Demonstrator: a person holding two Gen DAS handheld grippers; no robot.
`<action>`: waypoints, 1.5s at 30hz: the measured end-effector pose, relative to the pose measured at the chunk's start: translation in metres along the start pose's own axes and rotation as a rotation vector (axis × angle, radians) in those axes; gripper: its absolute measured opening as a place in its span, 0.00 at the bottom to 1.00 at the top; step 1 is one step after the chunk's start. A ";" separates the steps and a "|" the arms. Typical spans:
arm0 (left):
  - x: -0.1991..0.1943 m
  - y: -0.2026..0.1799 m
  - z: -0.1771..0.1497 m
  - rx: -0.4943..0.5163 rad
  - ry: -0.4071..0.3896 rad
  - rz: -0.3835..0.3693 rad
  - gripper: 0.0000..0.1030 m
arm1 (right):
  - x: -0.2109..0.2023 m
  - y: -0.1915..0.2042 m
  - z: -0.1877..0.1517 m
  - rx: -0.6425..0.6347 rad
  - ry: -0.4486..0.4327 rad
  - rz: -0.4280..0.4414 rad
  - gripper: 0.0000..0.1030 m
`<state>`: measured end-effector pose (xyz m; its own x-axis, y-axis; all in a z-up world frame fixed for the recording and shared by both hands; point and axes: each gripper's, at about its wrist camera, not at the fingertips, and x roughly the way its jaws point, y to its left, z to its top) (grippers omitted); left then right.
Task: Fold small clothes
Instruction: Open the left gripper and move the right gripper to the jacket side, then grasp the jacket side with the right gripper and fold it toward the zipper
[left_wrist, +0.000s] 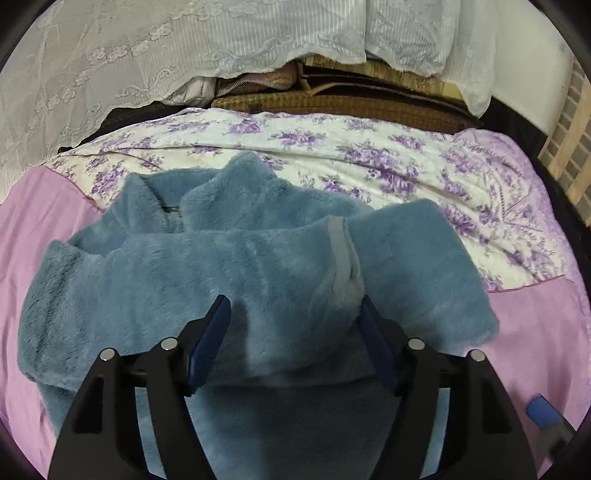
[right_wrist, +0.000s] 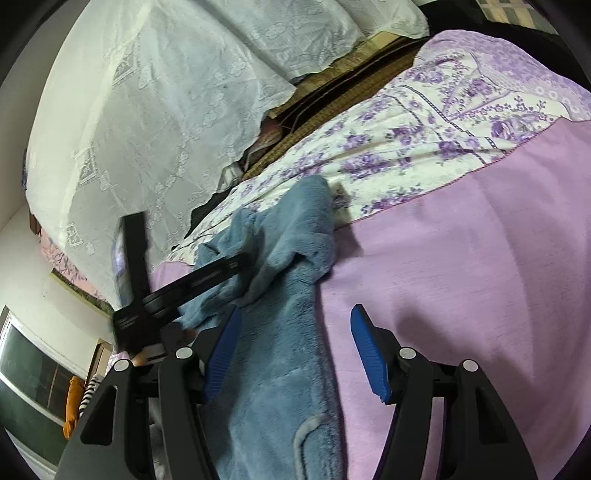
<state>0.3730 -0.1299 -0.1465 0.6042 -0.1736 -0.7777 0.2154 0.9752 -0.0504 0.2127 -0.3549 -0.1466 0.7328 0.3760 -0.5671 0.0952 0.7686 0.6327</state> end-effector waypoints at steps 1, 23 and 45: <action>-0.011 0.009 -0.001 -0.003 -0.017 -0.012 0.72 | 0.001 -0.003 0.001 0.004 -0.001 -0.002 0.60; -0.038 0.213 -0.065 -0.118 -0.090 0.362 0.93 | 0.163 0.088 0.043 -0.085 0.173 -0.055 0.58; -0.056 0.210 -0.056 -0.119 -0.109 0.335 0.96 | 0.140 0.068 0.054 -0.141 0.024 -0.091 0.16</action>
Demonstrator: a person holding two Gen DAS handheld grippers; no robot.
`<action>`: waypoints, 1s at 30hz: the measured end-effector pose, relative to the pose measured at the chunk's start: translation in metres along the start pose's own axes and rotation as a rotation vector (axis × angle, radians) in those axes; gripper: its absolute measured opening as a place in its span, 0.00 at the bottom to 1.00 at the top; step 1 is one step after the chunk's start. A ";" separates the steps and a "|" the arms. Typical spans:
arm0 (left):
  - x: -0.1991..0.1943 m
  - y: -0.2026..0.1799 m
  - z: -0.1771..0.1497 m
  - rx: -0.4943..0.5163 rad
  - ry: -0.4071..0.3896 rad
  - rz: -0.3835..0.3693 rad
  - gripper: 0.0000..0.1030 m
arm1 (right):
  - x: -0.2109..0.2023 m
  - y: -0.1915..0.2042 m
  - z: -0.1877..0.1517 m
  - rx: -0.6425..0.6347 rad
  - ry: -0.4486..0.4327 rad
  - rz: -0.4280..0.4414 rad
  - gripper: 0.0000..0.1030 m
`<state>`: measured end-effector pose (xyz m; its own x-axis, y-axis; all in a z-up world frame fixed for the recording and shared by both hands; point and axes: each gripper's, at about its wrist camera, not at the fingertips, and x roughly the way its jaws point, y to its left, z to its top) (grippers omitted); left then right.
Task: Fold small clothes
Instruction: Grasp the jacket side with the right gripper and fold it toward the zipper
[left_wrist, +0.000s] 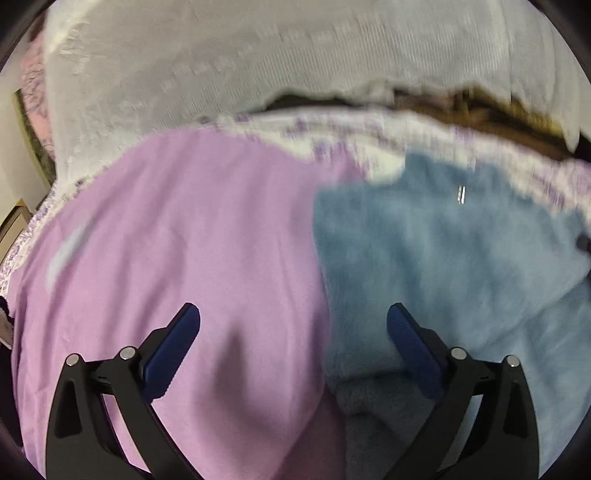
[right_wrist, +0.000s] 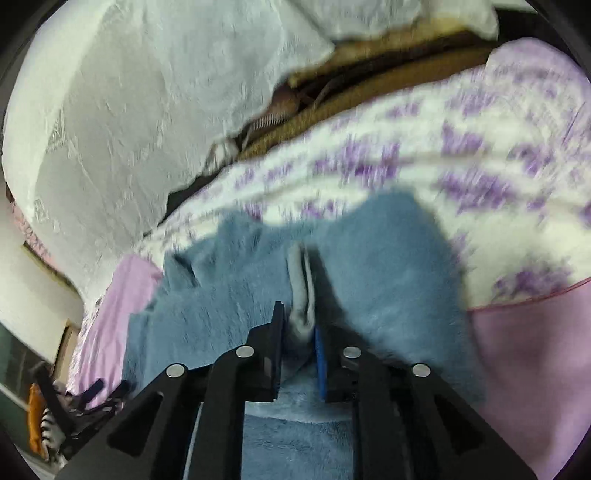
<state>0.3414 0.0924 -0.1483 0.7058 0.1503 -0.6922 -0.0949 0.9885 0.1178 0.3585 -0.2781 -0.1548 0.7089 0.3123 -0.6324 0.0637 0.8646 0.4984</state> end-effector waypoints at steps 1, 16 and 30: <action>-0.008 0.000 0.010 -0.013 -0.031 -0.018 0.96 | -0.006 0.009 0.003 -0.034 -0.031 0.002 0.16; 0.058 -0.010 0.028 -0.164 0.150 -0.173 0.95 | 0.018 -0.002 0.015 -0.001 0.065 0.079 0.07; 0.033 -0.021 0.011 -0.067 0.099 -0.146 0.95 | 0.010 0.028 -0.012 -0.189 0.080 -0.019 0.35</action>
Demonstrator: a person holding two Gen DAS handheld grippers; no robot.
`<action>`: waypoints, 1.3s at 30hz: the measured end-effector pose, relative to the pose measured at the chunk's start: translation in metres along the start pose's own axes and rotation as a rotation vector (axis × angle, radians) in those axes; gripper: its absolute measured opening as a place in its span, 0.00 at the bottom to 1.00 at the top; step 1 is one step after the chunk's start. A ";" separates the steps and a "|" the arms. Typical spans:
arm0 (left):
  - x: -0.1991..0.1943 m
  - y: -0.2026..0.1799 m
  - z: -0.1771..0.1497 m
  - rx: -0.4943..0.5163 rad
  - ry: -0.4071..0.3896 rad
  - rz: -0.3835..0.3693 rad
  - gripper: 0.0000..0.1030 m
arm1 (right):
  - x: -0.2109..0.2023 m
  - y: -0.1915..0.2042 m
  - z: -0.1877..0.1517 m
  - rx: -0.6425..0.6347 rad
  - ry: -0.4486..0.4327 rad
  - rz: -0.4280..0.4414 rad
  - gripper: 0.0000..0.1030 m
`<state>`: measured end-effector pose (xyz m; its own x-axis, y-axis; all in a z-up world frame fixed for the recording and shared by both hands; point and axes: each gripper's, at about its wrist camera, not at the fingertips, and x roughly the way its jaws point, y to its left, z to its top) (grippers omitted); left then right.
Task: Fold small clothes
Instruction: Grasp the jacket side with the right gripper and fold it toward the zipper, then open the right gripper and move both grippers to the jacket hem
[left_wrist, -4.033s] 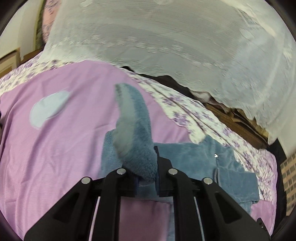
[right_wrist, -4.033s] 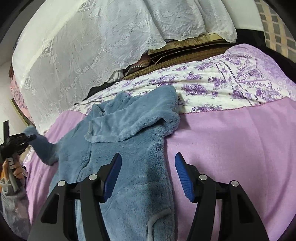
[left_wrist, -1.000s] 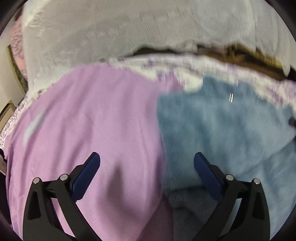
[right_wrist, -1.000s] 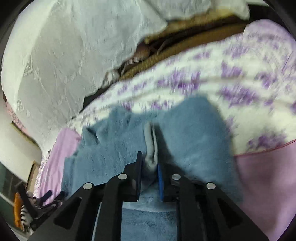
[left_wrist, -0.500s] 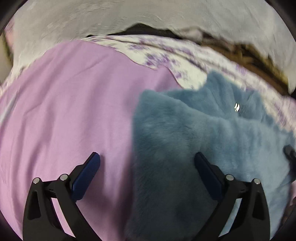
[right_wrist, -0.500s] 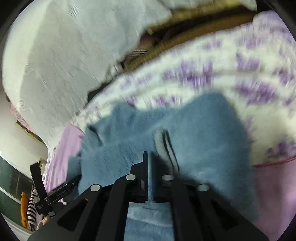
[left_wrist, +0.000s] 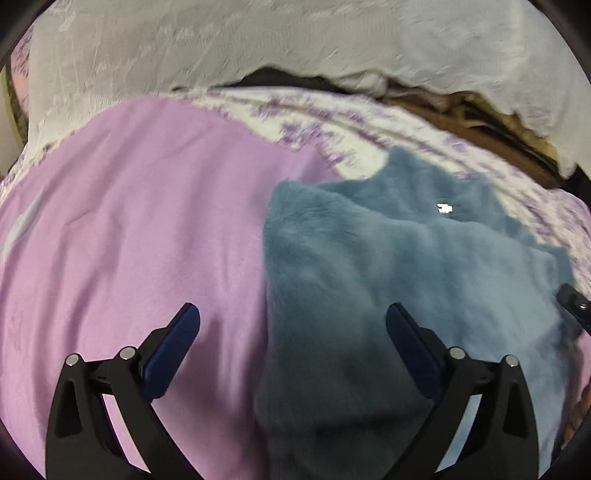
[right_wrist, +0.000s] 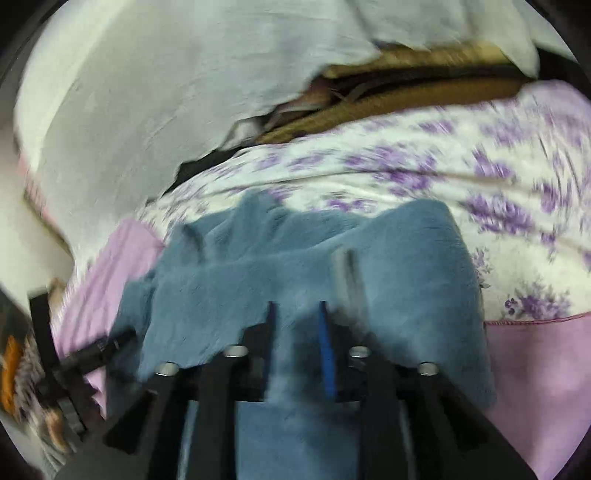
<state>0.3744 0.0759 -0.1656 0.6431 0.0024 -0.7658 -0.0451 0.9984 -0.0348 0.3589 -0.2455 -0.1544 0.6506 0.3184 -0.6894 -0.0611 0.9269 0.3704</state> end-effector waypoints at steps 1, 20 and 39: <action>-0.003 -0.003 -0.002 0.017 -0.011 0.004 0.95 | -0.001 0.006 -0.005 -0.030 0.003 -0.008 0.40; 0.029 -0.116 -0.003 0.287 0.011 0.133 0.96 | 0.029 -0.110 0.032 0.242 0.027 -0.053 0.07; -0.025 -0.035 -0.041 0.137 0.015 -0.002 0.96 | -0.048 -0.060 -0.033 0.100 -0.039 -0.071 0.26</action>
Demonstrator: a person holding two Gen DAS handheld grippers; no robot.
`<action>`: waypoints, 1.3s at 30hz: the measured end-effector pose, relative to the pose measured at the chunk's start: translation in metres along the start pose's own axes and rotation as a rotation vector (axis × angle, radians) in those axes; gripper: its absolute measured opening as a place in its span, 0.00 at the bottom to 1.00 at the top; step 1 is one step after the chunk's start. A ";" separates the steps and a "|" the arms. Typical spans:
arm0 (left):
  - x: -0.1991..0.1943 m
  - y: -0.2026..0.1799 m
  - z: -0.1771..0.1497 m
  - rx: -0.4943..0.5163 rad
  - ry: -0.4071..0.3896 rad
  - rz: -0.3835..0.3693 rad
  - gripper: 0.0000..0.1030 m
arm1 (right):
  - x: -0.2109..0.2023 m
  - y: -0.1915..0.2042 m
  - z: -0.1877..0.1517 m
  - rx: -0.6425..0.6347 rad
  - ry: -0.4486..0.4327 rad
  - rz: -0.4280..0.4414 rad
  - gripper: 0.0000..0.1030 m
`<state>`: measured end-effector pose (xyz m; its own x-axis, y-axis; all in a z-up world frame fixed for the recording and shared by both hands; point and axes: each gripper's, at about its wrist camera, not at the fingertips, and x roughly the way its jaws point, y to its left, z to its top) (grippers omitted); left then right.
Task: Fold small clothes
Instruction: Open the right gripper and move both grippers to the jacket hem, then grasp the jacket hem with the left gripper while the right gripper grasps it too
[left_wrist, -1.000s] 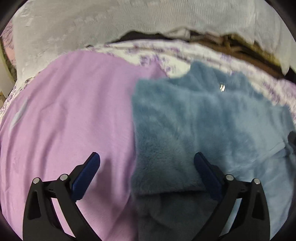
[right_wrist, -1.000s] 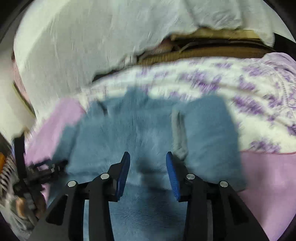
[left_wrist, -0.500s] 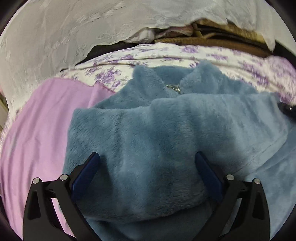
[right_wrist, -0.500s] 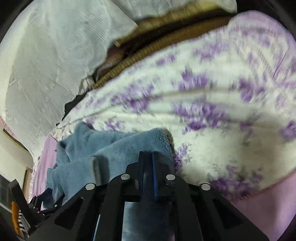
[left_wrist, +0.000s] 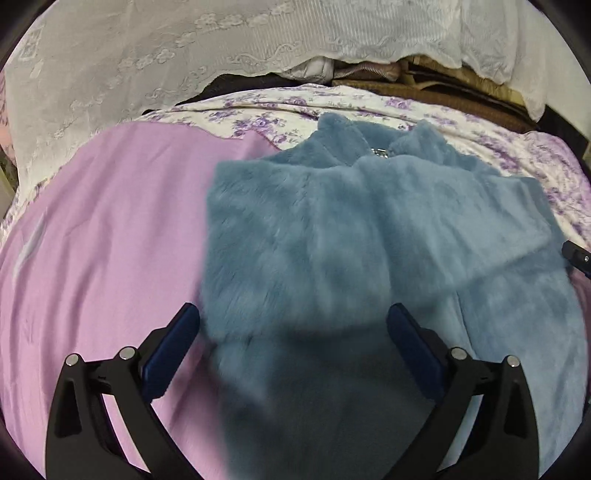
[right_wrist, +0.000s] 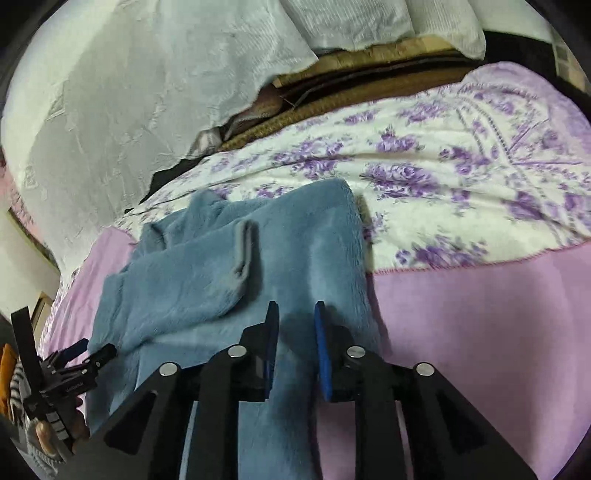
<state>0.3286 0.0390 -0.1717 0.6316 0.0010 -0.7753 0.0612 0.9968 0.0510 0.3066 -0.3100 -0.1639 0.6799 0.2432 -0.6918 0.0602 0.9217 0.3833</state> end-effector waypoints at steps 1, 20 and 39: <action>-0.007 0.007 -0.007 -0.015 -0.004 -0.014 0.96 | -0.011 0.001 -0.005 -0.006 -0.015 0.002 0.33; -0.039 0.061 -0.092 -0.170 0.118 -0.446 0.96 | -0.066 -0.043 -0.085 0.156 0.057 0.134 0.41; -0.076 0.048 -0.141 -0.161 0.132 -0.766 0.95 | -0.098 -0.031 -0.140 0.184 0.161 0.397 0.42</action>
<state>0.1744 0.0979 -0.1995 0.3617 -0.6902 -0.6268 0.3227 0.7234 -0.6104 0.1361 -0.3200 -0.1938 0.5557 0.6232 -0.5503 -0.0429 0.6825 0.7296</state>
